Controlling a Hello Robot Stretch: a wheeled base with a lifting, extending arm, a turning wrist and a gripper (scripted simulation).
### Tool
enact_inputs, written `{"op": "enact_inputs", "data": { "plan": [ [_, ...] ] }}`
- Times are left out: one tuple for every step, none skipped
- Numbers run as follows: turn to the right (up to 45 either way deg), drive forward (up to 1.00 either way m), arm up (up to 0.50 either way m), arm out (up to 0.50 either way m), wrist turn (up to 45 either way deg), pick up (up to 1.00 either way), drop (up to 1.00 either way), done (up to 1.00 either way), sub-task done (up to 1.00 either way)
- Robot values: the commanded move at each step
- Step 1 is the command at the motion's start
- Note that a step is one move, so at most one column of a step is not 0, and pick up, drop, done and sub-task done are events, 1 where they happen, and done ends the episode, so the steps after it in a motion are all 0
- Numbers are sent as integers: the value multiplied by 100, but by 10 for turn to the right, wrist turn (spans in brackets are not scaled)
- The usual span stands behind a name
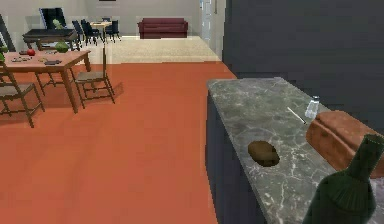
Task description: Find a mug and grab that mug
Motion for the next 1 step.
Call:
{"op": "enact_inputs", "data": {
  "plan": [
    [0, 0, -12, 0, 0, 0, 0, 0, 0]
  ]
}}
